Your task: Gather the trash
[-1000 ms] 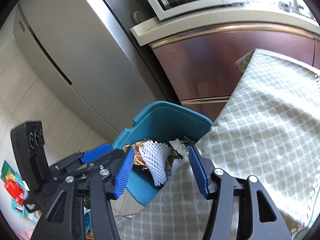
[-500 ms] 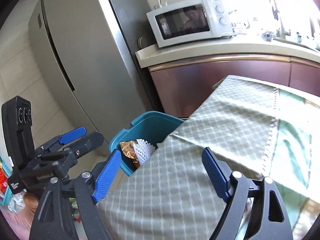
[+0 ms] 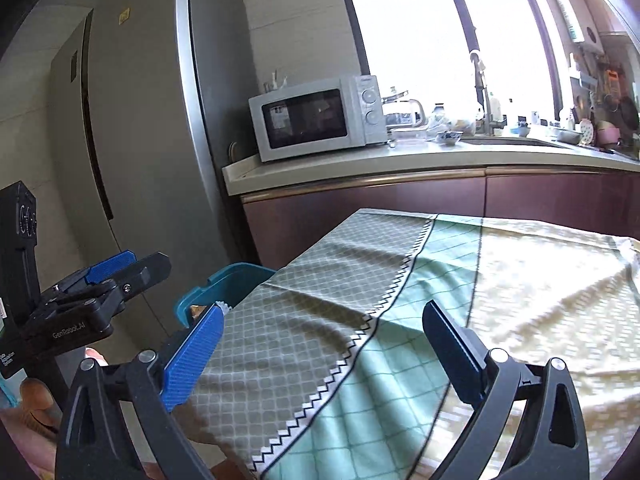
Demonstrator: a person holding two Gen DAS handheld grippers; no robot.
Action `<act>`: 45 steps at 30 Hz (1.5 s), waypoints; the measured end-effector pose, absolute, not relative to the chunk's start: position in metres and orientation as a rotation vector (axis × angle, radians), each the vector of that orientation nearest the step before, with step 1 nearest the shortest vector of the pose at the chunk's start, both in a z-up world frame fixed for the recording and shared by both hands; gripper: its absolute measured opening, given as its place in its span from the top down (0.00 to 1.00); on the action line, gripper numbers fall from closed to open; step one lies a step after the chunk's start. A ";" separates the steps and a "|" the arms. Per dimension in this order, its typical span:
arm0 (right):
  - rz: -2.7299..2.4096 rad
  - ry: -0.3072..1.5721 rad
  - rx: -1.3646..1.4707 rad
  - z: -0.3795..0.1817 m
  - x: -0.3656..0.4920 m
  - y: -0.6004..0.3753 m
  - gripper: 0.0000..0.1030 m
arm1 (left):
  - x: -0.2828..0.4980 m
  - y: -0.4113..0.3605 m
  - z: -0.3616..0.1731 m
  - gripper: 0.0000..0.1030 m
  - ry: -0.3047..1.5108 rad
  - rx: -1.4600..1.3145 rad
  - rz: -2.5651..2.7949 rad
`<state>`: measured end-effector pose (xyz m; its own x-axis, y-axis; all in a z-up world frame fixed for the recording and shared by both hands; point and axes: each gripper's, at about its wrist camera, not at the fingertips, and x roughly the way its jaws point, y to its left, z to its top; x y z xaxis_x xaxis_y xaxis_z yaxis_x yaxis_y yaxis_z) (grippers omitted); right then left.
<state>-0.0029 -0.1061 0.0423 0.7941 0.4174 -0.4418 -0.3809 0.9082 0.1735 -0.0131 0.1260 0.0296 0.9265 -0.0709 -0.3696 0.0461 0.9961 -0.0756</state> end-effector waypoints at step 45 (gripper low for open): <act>0.063 0.266 0.078 0.062 -0.081 -0.197 0.06 | -0.031 0.050 0.036 0.06 0.291 -0.017 -0.083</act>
